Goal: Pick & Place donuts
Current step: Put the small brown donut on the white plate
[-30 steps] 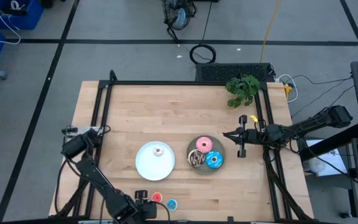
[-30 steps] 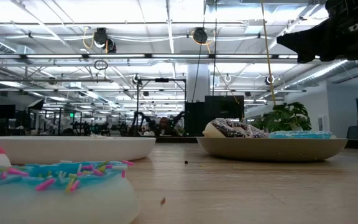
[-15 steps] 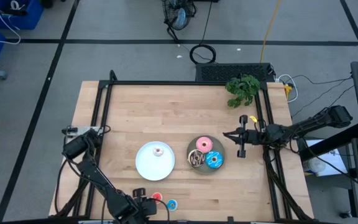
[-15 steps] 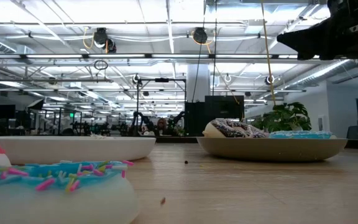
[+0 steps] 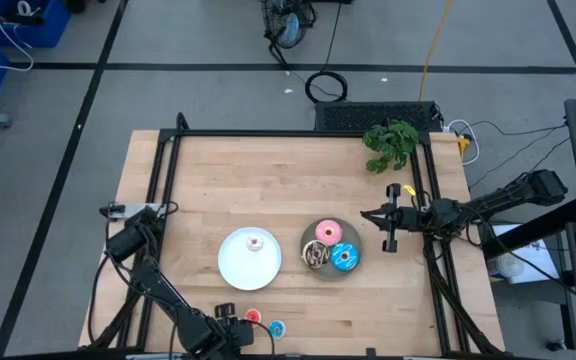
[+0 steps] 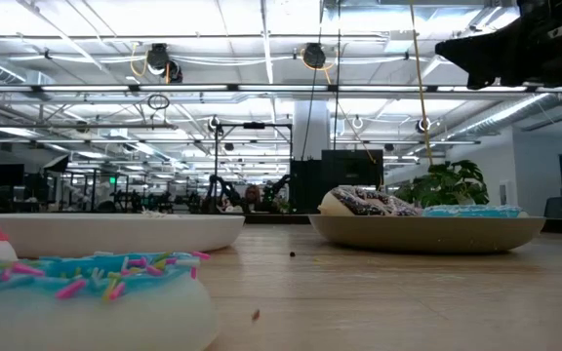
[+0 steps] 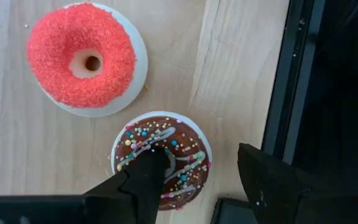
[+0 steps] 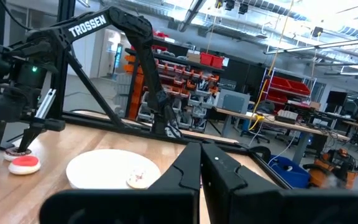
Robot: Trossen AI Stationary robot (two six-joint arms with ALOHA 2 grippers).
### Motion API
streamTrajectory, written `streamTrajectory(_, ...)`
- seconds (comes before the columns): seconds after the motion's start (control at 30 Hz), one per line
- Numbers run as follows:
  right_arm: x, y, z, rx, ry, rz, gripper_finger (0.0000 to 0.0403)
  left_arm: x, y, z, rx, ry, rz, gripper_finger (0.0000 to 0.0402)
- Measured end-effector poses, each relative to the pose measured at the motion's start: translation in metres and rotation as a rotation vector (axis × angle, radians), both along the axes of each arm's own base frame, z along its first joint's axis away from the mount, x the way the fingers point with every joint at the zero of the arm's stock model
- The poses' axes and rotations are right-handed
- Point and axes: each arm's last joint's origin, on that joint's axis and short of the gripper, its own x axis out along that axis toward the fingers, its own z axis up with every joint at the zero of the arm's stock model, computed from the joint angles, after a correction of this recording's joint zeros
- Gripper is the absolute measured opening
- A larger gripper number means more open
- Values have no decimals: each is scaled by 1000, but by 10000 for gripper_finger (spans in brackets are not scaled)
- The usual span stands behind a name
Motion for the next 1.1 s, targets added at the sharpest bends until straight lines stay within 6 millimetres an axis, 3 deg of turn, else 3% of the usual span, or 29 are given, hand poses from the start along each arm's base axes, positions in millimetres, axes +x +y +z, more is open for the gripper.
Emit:
streamTrajectory(0.2,0,0,0,0,0,0,0,2,3,-1,8,11,12,174)
streamTrajectory(0.53,0,0,0,0,0,1,0,2,6,-2,32,25,-15,17)
streamTrajectory(0.7,0,0,0,0,0,1,0,0,9,10,72,38,-83,22)
streamTrajectory(0.9,0,0,0,0,0,1,0,-5,16,73,161,-1,-159,8)
streamTrajectory(1.1,0,0,0,1,0,2,0,-24,45,147,293,-146,-230,12)
